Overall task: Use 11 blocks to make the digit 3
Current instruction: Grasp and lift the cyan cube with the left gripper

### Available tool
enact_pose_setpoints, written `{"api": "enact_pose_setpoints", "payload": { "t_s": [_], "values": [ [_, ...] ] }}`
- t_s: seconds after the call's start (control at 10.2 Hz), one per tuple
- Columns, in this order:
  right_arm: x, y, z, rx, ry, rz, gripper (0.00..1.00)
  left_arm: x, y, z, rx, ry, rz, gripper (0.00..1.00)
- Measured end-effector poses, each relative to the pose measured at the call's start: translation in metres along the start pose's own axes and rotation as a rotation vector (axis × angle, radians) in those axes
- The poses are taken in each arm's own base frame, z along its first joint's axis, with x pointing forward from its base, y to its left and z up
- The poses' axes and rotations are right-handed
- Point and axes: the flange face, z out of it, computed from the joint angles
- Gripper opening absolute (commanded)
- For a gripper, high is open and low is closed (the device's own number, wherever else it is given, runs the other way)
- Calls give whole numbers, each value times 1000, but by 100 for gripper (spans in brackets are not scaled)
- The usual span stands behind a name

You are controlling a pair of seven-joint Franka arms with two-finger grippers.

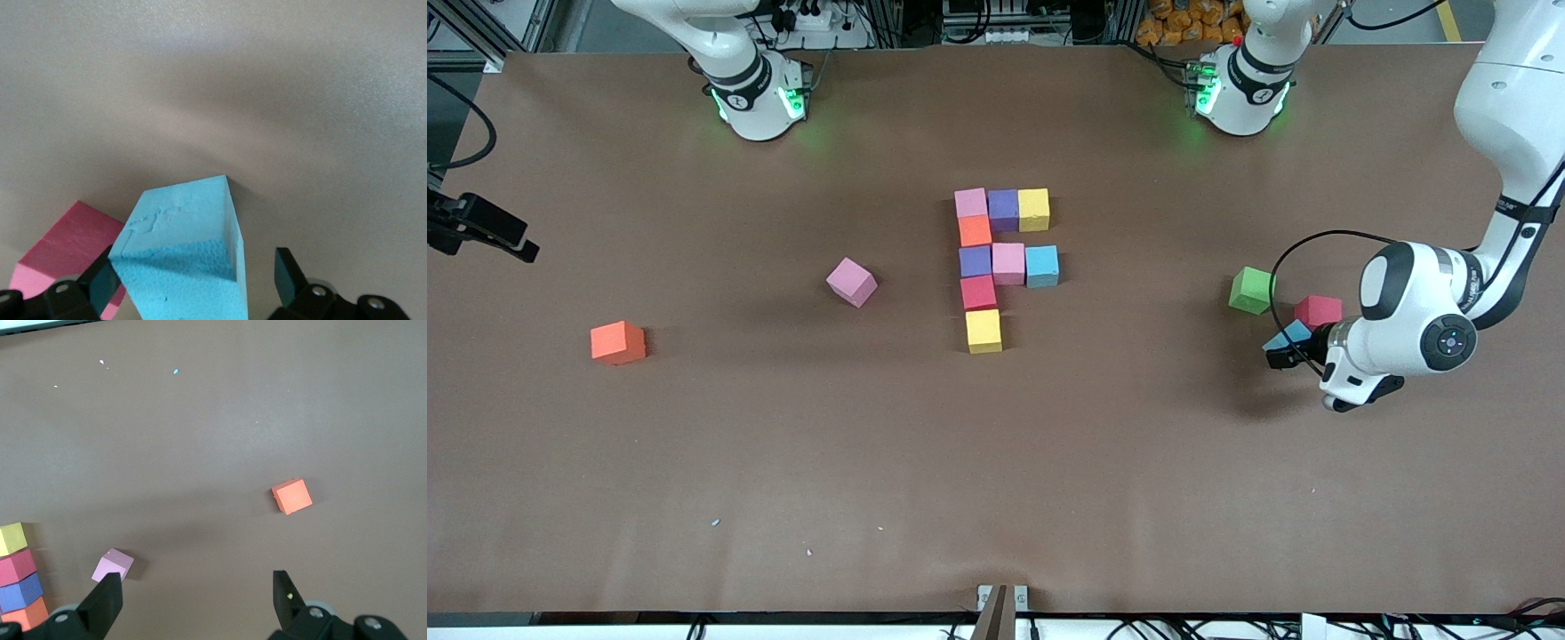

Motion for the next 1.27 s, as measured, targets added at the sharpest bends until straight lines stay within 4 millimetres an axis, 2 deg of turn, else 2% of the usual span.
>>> {"api": "enact_pose_setpoints", "payload": {
  "t_s": [0.29,0.39,0.69,0.78,0.88,1.08,1.18,1.27],
  "values": [
    [0,0,0,1,0,1,100,-2,5,1,3,0,7,97],
    [0,0,0,1,0,2,100,-3,8,1,4,0,11,89],
    [0,1,0,1,0,4,100,-4,10,1,5,0,15,40],
    [0,1,0,1,0,4,100,-4,11,0,4,2,15,20],
    [0,1,0,1,0,4,100,-4,11,-1,4,4,15,14],
    [0,1,0,1,0,5,100,-3,14,-5,-2,16,19,15],
    [0,1,0,1,0,5,100,-5,25,-10,-6,29,39,14],
    [0,1,0,1,0,5,100,-12,50,-20,-10,50,80,14]
  ]
}}
